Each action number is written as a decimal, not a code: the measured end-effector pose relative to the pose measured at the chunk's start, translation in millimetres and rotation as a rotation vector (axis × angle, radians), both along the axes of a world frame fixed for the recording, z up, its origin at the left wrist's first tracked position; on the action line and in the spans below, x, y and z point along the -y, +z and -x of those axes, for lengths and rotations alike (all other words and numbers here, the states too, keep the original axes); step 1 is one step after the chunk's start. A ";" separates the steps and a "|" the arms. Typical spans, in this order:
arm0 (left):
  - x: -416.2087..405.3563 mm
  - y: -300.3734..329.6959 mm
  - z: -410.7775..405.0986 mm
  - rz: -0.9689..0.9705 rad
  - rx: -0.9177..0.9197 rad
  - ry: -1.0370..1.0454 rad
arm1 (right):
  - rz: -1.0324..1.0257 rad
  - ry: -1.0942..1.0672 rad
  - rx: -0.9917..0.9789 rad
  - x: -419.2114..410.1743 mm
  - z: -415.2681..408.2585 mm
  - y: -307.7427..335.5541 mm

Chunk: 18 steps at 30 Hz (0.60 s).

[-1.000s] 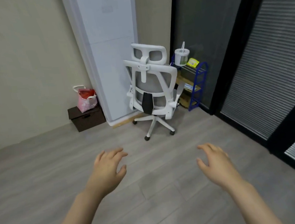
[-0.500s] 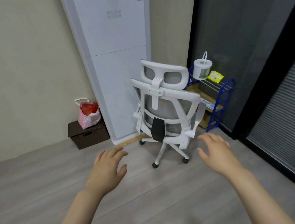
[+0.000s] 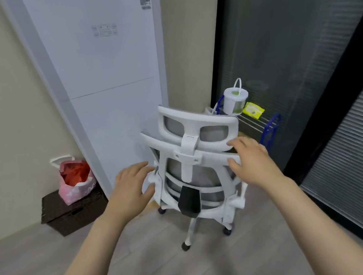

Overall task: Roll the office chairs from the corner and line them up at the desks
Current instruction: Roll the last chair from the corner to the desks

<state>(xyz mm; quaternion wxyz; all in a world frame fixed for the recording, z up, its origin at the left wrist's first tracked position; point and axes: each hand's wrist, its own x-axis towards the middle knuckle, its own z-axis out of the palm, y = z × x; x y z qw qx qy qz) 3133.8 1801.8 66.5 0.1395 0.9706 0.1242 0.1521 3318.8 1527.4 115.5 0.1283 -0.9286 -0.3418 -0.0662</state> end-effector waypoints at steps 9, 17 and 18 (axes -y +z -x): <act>-95.7 58.2 -172.2 -0.137 0.046 -0.278 | 0.116 -0.095 -0.023 -104.7 -111.9 23.2; -55.8 63.8 -256.8 -0.406 -0.077 -0.573 | 0.012 -0.188 -0.026 -85.7 -88.7 7.8; -52.7 63.4 -258.2 -0.416 -0.077 -0.599 | 0.012 -0.190 -0.039 -80.9 -84.7 8.3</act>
